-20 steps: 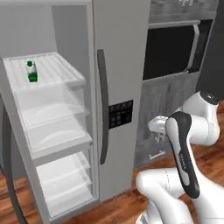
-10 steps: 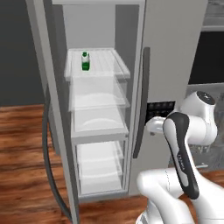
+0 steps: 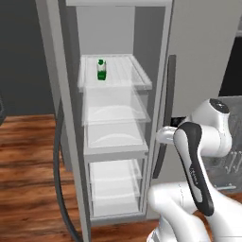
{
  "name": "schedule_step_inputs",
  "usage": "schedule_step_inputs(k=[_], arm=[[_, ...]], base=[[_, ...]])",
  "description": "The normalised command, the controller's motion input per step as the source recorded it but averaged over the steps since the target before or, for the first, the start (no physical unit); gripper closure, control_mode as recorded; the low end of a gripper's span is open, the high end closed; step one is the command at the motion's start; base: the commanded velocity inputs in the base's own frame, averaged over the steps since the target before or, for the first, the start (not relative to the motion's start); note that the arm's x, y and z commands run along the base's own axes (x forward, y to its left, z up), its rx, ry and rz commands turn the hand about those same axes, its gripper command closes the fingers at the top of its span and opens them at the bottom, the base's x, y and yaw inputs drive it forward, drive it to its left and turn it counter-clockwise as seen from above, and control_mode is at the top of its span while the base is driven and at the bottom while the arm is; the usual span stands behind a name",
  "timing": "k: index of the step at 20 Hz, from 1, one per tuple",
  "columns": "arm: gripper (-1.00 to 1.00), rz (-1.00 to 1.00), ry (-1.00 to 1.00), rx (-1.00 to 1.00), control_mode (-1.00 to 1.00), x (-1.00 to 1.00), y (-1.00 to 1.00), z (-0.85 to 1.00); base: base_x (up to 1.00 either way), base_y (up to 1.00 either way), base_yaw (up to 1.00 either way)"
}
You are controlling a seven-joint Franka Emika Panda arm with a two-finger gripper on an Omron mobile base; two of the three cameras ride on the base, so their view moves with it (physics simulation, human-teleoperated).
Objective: Take a sugar cube from the saucer and place it inside the coffee. Then, grab milk from the fridge and place it next to the coffee on the counter to sweeten the coffee.
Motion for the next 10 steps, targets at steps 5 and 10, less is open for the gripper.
schedule_step_inputs(k=[5, 10], arm=[[-1.0, 0.0, 0.0, 0.0, 1.0, 0.0, 0.0, 0.0], [-1.0, 0.0, 0.0, 0.0, 1.0, 0.0, 0.0, 0.0]], base=[[0.32, 0.41, 0.0], [0.43, 0.19, 0.02]])
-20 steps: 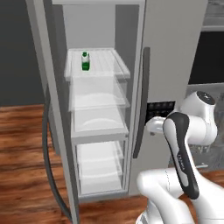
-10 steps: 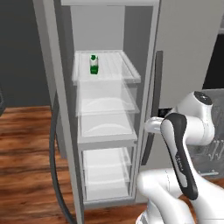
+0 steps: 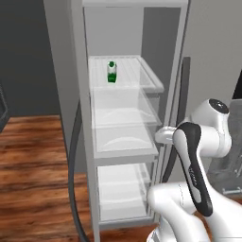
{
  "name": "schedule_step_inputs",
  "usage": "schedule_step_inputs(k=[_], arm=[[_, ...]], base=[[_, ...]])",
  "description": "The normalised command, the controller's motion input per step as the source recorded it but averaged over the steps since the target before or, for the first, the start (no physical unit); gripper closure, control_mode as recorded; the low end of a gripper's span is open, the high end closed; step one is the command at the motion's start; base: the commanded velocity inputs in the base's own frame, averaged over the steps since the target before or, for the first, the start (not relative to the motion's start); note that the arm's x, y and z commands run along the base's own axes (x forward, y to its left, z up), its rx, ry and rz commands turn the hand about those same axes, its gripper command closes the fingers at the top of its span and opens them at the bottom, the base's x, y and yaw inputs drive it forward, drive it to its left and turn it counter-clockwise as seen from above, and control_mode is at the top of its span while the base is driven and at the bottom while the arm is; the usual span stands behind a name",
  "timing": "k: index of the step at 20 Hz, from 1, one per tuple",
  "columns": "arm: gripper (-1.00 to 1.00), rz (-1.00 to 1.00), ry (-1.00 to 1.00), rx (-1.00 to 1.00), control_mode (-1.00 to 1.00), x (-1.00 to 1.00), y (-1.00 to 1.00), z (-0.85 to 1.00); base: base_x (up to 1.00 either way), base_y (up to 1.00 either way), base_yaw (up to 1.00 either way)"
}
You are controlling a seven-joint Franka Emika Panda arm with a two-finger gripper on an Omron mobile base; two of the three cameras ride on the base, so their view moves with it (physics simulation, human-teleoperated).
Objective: Take a sugar cube from the saucer and place it inside the coffee. Then, grab milk from the fridge and place it next to the coffee on the counter to sweeten the coffee.
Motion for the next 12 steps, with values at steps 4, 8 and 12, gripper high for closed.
schedule_step_inputs(k=[4, 8, 12], arm=[[-1.0, 0.0, 0.0, 0.0, 1.0, 0.0, 0.0, 0.0], [-1.0, 0.0, 0.0, 0.0, 1.0, 0.0, 0.0, 0.0], [-1.0, 0.04, 0.0, -0.1, -1.0, 0.06, 0.11, 0.06]], base=[[0.5, 0.12, 0.05], [0.42, 0.21, 0.06], [0.13, 0.11, 0.04]])
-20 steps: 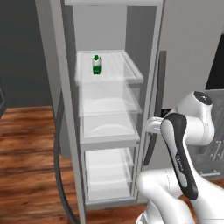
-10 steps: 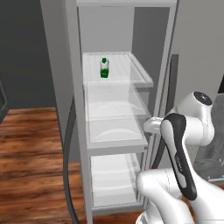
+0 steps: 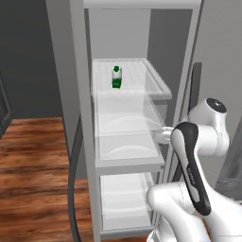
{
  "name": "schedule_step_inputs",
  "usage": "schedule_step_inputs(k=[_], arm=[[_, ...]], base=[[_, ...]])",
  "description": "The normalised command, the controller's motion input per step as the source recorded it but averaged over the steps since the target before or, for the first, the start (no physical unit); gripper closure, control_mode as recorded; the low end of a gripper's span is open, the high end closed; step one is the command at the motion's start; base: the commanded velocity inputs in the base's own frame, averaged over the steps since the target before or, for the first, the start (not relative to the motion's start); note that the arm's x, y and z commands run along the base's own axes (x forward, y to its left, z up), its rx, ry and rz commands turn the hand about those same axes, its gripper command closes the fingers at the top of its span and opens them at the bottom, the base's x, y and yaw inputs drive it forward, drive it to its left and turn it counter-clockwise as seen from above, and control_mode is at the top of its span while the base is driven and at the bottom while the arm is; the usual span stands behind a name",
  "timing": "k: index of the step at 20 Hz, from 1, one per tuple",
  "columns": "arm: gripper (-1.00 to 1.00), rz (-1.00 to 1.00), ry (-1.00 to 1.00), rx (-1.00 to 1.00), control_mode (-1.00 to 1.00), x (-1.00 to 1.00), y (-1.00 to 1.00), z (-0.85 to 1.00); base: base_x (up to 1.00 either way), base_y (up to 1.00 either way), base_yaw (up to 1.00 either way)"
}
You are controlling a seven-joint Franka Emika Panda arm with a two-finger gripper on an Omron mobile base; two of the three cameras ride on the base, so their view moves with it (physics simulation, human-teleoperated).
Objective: Take a sugar cube from the saucer and place it inside the coffee. Then, grab milk from the fridge and place it next to the coffee on the counter to sweeten the coffee.
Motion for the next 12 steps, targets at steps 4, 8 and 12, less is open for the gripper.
schedule_step_inputs(k=[4, 8, 12], arm=[[-1.0, 0.11, -0.05, -0.17, -1.0, 0.04, 0.17, 0.33], [-1.0, 0.15, -0.11, -0.13, -1.0, 0.01, 0.06, 0.57], [-1.0, 0.13, -0.27, -0.05, -1.0, 0.13, 0.03, 0.5]], base=[[0.0, 0.0, 0.0], [0.0, 0.0, 0.0], [0.0, 0.0, 0.0]])
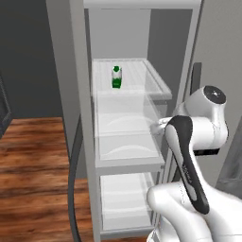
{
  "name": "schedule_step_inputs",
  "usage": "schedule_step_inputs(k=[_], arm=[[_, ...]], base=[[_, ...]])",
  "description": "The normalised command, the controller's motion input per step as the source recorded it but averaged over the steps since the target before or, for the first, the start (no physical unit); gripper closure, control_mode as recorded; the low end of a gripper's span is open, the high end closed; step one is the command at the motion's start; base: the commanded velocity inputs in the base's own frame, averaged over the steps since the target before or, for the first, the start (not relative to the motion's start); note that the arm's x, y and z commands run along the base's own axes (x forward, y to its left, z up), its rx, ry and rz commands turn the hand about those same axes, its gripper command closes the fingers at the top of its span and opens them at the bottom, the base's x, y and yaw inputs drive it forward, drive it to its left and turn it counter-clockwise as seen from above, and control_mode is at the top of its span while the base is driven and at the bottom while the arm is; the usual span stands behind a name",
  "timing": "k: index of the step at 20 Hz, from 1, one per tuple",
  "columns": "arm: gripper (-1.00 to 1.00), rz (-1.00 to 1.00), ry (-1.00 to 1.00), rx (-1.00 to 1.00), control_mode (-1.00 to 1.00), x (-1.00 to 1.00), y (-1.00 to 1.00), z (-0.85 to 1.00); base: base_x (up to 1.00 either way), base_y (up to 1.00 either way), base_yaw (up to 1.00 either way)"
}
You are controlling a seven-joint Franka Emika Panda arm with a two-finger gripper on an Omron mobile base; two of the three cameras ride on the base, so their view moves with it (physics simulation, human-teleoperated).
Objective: Take a sugar cube from the saucer and place it inside the coffee. Then, grab milk from the fridge and place it next to the coffee on the counter to sweeten the coffee.
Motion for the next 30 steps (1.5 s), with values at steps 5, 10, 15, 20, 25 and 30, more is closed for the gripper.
schedule_step_inputs(k=[5, 10, 15, 20, 25, 30], arm=[[-1.0, 0.12, -0.3, 0.0, -1.0, 0.31, 0.01, 0.46], [-1.0, 0.04, -0.11, -0.01, -1.0, 0.32, 0.26, 0.47], [-1.0, 0.0, 0.0, -0.01, -1.0, 0.42, 0.16, 0.42], [-1.0, 0.0, 0.0, 0.0, -1.0, 0.49, 0.0, 0.27], [-1.0, 0.01, -0.01, 0.0, -1.0, 0.39, 0.13, 0.09], [-1.0, 0.0, -0.04, 0.0, -1.0, 0.28, 0.18, 0.02]], base=[[0.0, 0.0, 0.0], [0.0, 0.0, 0.0], [0.0, 0.0, 0.0], [0.0, 0.0, 0.0], [0.0, 0.0, 0.0], [0.0, 0.0, 0.0]])
